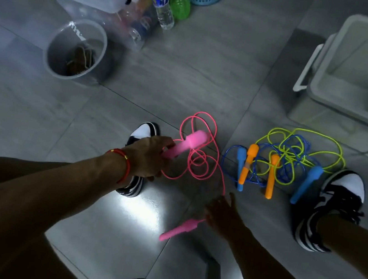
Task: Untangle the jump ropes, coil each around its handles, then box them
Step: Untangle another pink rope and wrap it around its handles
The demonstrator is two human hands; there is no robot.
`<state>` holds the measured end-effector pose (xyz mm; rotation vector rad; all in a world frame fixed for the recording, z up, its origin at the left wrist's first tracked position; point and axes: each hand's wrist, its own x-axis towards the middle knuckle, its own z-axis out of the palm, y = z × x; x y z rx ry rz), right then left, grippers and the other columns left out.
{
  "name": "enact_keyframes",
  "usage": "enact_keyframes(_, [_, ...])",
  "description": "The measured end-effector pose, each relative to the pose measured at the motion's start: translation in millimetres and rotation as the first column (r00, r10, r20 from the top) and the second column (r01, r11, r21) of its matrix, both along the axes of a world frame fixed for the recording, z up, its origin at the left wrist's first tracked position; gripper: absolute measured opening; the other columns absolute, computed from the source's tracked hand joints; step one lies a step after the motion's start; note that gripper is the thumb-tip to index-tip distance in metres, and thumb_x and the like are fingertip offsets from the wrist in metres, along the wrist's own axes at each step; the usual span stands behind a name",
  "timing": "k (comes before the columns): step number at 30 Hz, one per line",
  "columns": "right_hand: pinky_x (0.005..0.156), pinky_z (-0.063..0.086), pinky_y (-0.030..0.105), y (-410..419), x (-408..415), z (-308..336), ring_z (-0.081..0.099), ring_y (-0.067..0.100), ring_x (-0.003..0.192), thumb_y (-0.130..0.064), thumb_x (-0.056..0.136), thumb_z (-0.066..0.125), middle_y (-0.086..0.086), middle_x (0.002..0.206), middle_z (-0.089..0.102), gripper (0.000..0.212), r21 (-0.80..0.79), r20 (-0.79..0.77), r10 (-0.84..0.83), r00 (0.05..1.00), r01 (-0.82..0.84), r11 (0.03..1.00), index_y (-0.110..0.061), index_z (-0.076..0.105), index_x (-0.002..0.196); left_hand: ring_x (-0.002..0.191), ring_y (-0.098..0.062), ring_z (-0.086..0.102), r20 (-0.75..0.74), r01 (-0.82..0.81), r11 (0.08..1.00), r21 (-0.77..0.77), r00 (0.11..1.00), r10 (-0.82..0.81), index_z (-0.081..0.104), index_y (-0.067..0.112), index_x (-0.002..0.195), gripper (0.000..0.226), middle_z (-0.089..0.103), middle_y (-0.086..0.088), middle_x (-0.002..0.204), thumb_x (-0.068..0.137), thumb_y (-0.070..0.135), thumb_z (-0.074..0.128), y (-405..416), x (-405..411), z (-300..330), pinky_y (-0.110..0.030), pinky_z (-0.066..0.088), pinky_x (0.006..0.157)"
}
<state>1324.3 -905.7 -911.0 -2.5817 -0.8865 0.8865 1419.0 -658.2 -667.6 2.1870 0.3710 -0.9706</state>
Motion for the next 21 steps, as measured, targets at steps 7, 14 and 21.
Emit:
enact_keyframes(7, [0.067, 0.048, 0.015, 36.8, 107.5, 166.4, 0.067, 0.005, 0.074, -0.002, 0.093, 0.065, -0.003, 0.082, 0.073, 0.007, 0.493, -0.473, -0.084, 0.877, 0.342, 0.800, 0.000, 0.072, 0.096, 0.066, -0.019, 0.061, 0.112, 0.076, 0.992, -0.099, 0.992, -0.065, 0.066, 0.017, 0.098, 0.018, 0.065, -0.013, 0.083, 0.091, 0.001, 0.064, 8.8, 10.0, 18.7, -0.025, 0.054, 0.054])
enact_keyframes(14, [0.073, 0.053, 0.020, -7.6, 143.6, 322.2, 0.063, 0.009, 0.073, 0.001, 0.094, 0.061, -0.001, 0.078, 0.071, 0.012, 0.690, -0.435, -0.287, 0.854, 0.520, 0.502, -0.005, 0.070, 0.099, 0.100, -0.013, 0.066, 0.084, -0.106, 0.795, -0.597, 0.977, 0.194, 0.057, 0.012, 0.119, 0.021, 0.064, -0.015, 0.113, 0.103, 0.003, 0.047, -27.4, 12.5, 61.4, -0.025, 0.058, 0.077])
enact_keyframes(21, [0.066, 0.059, 0.035, -30.0, 151.6, 385.1, 0.069, 0.021, 0.063, -0.007, 0.102, 0.051, 0.012, 0.084, 0.073, 0.016, 0.729, -0.464, -0.498, 0.733, 0.635, 0.256, 0.006, 0.060, 0.103, 0.119, -0.048, 0.059, -0.126, -0.158, 0.438, -0.885, 0.987, 0.100, 0.044, 0.020, 0.137, 0.037, 0.061, -0.027, 0.126, 0.100, 0.022, 0.049, -68.0, 11.9, 100.8, -0.073, 0.046, 0.089])
